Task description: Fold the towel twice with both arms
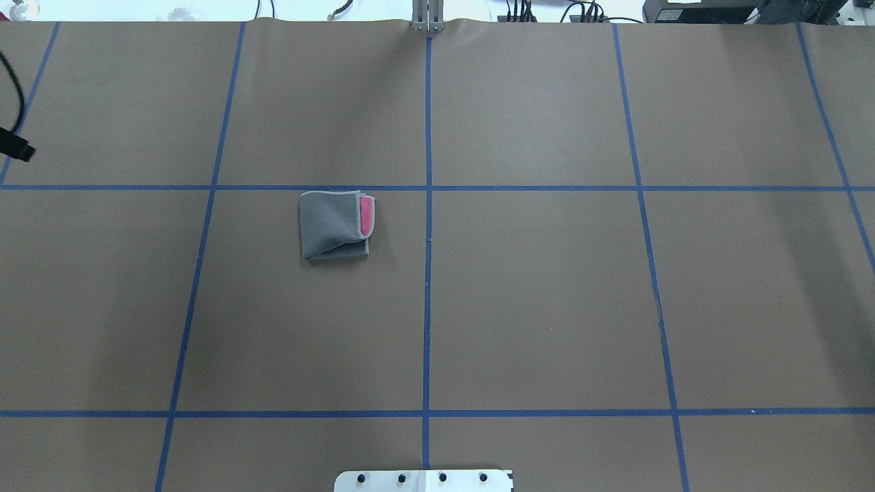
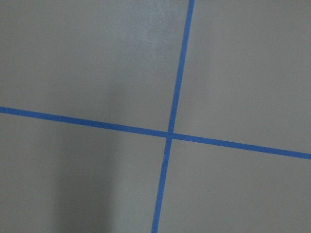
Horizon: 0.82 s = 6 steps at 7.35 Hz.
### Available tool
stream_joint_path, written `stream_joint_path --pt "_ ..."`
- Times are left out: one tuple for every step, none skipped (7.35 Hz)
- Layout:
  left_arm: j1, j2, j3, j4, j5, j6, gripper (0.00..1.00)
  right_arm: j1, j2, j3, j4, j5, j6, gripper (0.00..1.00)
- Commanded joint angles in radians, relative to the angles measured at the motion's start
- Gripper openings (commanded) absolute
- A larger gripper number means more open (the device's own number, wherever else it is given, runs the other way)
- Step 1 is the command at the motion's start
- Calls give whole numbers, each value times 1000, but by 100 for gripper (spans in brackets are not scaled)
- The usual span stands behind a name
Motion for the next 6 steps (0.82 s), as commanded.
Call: stream_joint_path --pt "-186 125 33 2 -85 220 100 19 -24 -49 2 2 -11 99" --pt "-193 223 35 1 -88 222 100 19 -24 -53 3 2 -11 99" --pt "-197 239 58 0 -104 222 100 19 -24 -53 4 1 -9 99" --pt "-232 265 44 0 -111 221 100 17 -21 -53 4 -1 -11 99" --pt "-242 271 53 5 -155 214 100 17 -15 -50 4 2 -8 99" --pt "-249 272 53 23 -167 211 100 16 -9 -50 2 4 -6 99"
